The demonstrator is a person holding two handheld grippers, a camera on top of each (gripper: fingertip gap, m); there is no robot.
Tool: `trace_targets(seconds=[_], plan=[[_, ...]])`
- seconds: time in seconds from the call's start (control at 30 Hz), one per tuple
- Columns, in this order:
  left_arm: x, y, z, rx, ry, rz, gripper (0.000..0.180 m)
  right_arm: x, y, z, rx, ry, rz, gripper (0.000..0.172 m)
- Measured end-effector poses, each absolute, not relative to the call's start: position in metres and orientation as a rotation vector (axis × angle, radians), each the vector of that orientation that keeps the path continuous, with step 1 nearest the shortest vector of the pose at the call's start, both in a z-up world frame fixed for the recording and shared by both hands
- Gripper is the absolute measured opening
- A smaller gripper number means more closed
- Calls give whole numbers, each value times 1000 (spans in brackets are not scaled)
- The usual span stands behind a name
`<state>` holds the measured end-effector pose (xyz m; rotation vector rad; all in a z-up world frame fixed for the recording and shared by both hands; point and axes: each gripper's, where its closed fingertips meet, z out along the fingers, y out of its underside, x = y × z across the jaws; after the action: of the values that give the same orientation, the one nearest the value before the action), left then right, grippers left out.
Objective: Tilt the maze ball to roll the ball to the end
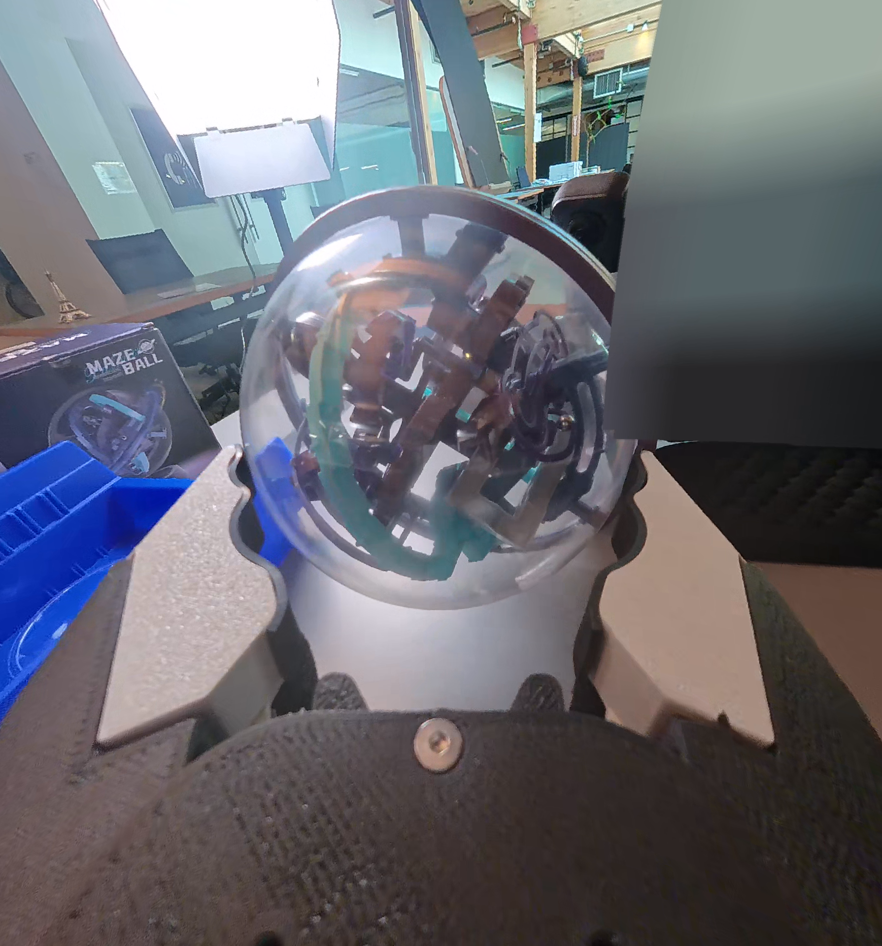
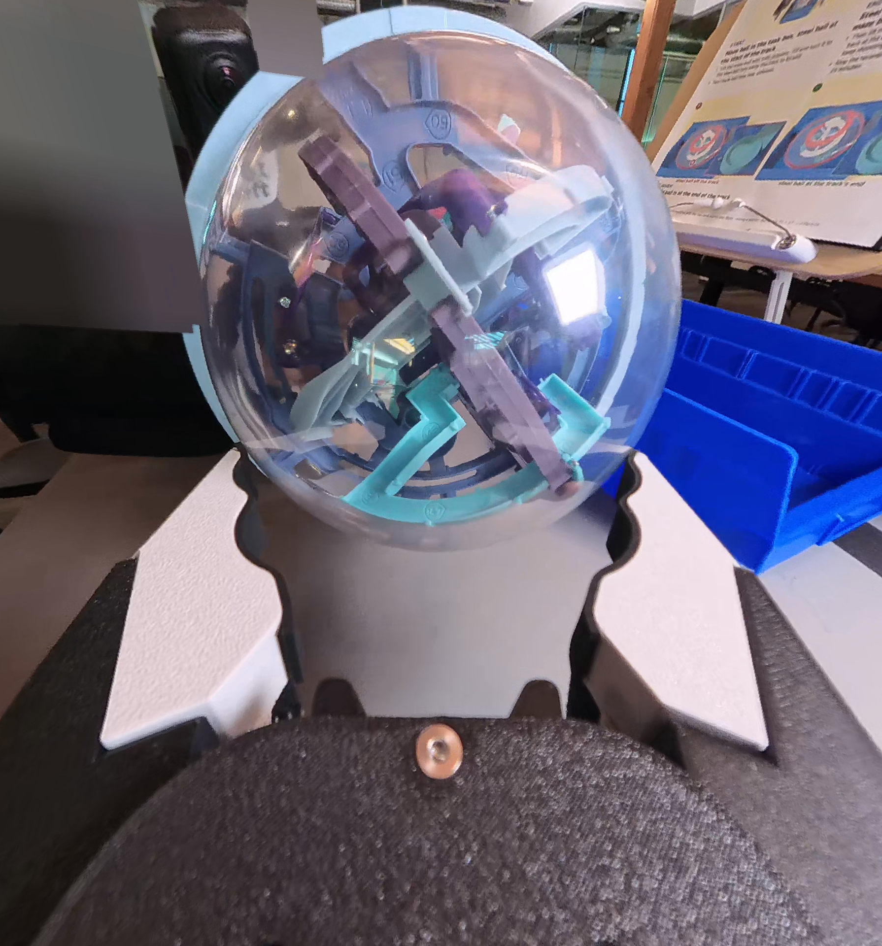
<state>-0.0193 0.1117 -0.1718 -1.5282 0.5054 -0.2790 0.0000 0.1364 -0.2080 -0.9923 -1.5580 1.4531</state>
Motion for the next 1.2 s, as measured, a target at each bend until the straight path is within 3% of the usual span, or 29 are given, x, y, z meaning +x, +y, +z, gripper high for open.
trace_targets(seconds=[0.73, 1.2], plan=[[-18, 117, -178, -1581, 400, -382, 139, 6, 139, -206, -1086, -1567, 1480, 136], [-26, 118, -223, -1809, 329, -490, 139, 5, 127, -272, -1473, -1785, 1536, 136]])
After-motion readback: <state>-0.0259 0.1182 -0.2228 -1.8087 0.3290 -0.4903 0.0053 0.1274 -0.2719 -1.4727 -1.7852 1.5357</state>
